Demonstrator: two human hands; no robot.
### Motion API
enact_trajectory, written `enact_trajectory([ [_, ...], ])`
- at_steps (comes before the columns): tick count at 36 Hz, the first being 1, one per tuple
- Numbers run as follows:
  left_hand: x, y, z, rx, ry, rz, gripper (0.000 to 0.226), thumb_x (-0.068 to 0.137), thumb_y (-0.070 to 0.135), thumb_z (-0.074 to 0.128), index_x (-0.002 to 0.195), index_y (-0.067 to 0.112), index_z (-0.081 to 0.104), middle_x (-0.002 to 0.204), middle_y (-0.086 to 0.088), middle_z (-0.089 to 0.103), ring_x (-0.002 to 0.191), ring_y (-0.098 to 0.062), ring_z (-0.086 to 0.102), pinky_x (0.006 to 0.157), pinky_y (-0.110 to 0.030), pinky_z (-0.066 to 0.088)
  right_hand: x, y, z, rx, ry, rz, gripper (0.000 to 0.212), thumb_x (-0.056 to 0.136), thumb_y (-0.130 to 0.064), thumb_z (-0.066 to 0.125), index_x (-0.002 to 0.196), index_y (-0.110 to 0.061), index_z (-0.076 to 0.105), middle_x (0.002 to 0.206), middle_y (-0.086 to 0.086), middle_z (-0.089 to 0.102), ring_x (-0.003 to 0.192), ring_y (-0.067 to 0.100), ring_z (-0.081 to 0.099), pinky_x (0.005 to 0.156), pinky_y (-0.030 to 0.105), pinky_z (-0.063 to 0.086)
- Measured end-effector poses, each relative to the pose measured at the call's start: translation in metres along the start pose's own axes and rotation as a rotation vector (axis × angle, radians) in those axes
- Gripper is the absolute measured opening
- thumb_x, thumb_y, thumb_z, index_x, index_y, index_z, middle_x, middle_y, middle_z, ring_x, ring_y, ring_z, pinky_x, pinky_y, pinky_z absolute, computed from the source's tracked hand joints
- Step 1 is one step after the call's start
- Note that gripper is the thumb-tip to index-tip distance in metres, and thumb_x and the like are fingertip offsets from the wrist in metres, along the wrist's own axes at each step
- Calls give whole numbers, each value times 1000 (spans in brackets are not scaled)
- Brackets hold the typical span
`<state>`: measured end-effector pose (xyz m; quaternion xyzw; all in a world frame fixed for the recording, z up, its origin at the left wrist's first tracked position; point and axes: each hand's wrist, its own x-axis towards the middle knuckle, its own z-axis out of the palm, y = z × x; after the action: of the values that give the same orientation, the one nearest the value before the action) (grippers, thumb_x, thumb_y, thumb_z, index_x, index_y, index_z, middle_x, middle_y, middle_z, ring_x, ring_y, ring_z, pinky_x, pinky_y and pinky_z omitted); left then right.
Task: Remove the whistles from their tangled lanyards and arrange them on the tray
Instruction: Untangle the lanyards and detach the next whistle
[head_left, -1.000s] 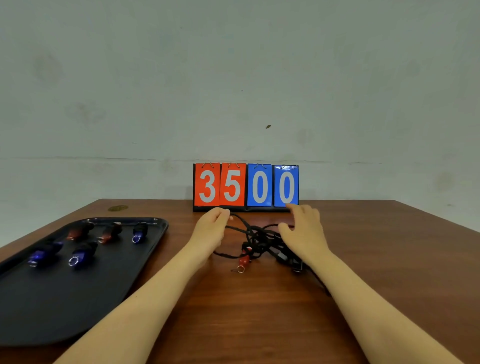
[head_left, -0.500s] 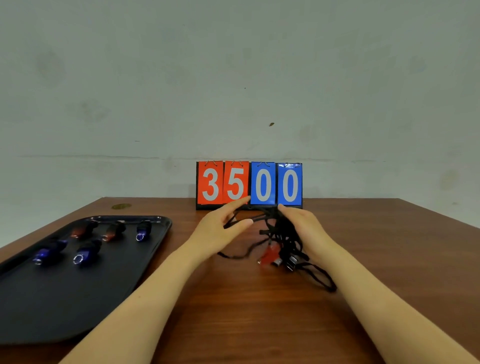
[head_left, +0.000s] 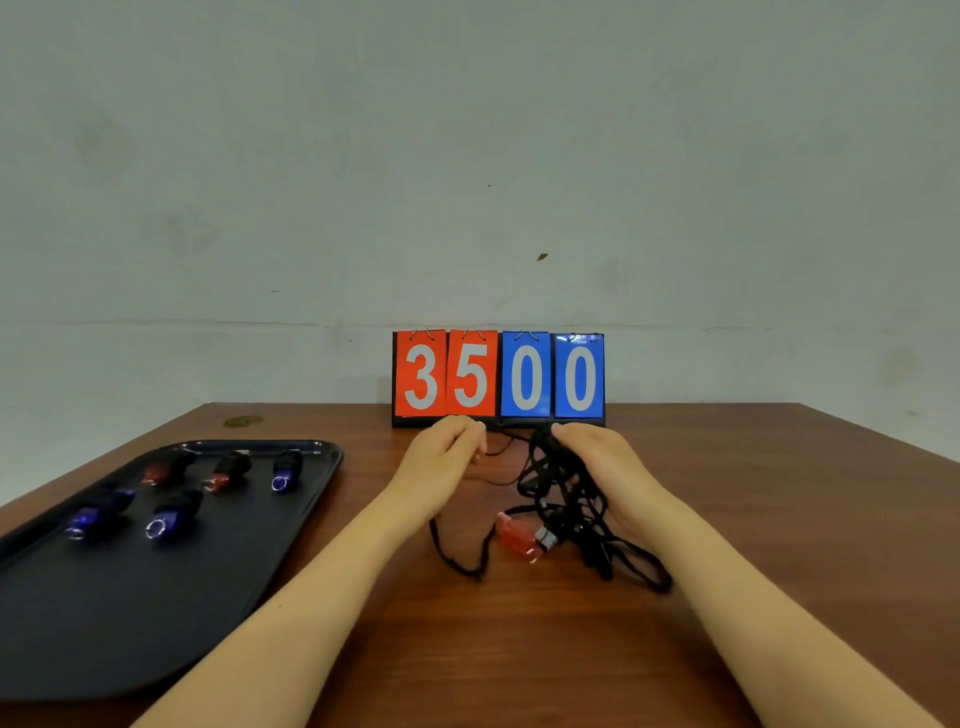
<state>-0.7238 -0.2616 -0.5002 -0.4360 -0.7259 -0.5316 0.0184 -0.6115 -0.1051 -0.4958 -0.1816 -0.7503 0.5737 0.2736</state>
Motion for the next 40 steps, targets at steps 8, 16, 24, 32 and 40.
enact_trajectory([
  [8,8,-3,-9,-582,235,-251,31,104,23,38,78,14,52,60,2,57,53,-13,52,58,-26,45,1,3,0,-265,39,-175,19,99,-29,49,90,-23,64,93,-3,67,92,8,62,74,19,47],
  [16,13,-7,-24,-696,535,-254,25,100,17,36,78,18,47,53,7,29,41,-6,21,37,-19,20,9,5,-12,-73,253,-127,23,102,-20,41,100,-12,63,95,-1,63,83,2,56,58,11,39],
  [24,13,-15,-24,-382,633,-222,26,101,23,37,82,19,56,68,2,42,56,-9,35,50,-23,30,9,3,-16,105,253,-14,24,99,-20,44,94,-24,67,105,6,67,93,19,60,83,34,52],
  [32,7,-31,5,309,88,-180,40,100,22,42,139,23,47,138,2,49,125,-11,44,98,-27,36,3,-4,-8,351,80,-10,26,99,-20,46,103,-17,71,95,10,66,90,24,64,81,38,55],
  [40,-14,11,22,180,-40,-21,36,98,51,34,115,28,55,109,12,63,102,-2,57,82,-15,41,5,-1,-2,216,99,-49,26,100,-25,44,105,-21,69,104,6,68,102,21,63,82,35,54],
])
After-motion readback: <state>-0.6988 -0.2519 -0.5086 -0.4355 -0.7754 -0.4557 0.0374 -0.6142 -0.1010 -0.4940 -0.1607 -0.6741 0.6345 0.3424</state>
